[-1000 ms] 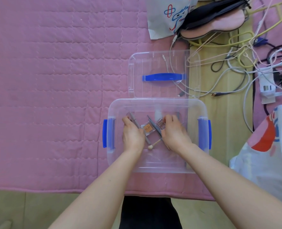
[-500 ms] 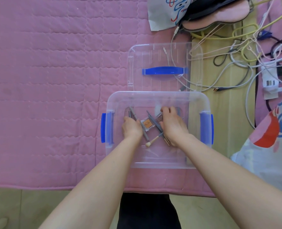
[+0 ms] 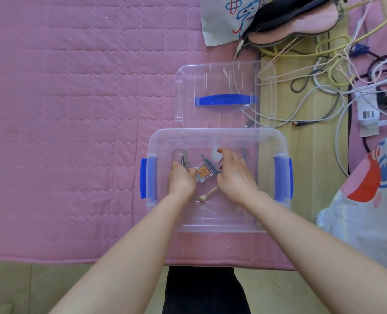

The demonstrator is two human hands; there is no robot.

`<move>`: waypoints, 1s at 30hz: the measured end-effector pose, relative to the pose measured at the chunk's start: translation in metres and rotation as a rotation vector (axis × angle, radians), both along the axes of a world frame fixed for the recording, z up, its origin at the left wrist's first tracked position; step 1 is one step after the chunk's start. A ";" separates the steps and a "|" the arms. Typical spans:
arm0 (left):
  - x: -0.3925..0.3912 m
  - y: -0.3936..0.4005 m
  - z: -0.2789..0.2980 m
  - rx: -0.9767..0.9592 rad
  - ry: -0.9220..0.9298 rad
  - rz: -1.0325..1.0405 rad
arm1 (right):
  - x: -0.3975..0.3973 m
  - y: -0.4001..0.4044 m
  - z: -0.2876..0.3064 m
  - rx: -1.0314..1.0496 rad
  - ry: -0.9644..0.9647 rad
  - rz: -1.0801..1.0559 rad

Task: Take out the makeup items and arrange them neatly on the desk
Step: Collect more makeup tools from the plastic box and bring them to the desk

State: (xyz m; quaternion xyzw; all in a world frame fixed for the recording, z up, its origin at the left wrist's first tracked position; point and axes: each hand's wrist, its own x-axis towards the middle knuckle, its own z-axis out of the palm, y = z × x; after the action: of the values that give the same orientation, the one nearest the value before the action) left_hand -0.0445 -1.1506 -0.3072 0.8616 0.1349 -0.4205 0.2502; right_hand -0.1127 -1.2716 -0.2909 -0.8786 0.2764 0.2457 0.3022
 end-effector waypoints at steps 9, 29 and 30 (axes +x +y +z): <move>-0.002 0.013 0.001 -0.052 -0.047 -0.085 | 0.010 0.017 -0.010 -0.087 0.062 0.395; -0.008 0.016 0.044 -0.261 -0.076 0.135 | -0.013 0.005 0.031 -0.299 -0.022 0.376; -0.010 0.015 0.054 -0.300 -0.085 0.168 | -0.018 0.002 0.041 -0.281 -0.034 0.352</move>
State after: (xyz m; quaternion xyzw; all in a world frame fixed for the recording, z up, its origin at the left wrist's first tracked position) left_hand -0.0541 -1.1354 -0.2533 0.8174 0.1313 -0.3767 0.4155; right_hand -0.1304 -1.2695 -0.2495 -0.9508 0.1451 0.2389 0.1336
